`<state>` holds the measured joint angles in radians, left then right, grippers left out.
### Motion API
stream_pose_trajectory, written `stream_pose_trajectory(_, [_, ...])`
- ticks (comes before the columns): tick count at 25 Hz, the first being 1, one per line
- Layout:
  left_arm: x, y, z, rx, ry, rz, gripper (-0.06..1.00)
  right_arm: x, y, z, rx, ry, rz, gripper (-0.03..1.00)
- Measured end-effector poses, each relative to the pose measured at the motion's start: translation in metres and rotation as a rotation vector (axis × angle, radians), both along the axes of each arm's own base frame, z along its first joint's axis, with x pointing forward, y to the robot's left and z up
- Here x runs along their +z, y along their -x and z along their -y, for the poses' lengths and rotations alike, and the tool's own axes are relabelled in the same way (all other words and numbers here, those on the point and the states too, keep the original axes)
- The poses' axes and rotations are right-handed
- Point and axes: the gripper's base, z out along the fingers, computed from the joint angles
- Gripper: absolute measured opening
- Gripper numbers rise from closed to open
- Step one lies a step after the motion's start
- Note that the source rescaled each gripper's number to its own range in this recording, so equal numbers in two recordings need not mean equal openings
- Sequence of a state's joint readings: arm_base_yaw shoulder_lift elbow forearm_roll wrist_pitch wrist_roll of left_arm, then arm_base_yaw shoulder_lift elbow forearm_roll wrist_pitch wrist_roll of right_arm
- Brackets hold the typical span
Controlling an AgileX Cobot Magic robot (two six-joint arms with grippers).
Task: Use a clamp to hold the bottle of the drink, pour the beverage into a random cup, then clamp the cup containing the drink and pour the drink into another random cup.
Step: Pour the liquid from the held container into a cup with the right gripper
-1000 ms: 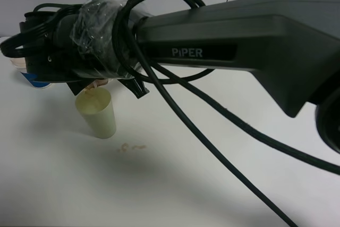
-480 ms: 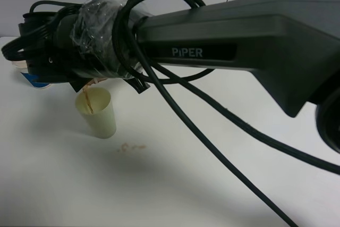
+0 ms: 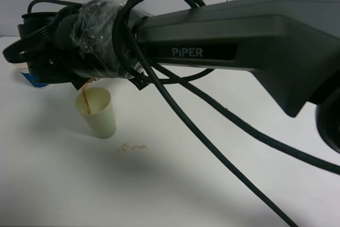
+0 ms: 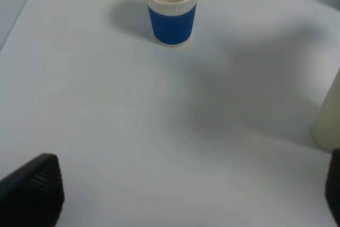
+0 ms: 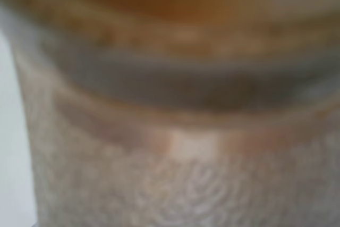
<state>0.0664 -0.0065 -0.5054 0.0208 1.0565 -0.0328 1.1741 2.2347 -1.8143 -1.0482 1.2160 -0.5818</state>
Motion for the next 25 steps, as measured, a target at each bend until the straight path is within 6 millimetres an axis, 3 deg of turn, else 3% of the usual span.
stream_pose_trajectory(25, [0.0000,0.0000,0.0000,0.000,0.000,0.000,1.00,0.0011,-0.0003,-0.0004,0.007,0.006,0.013,0.01])
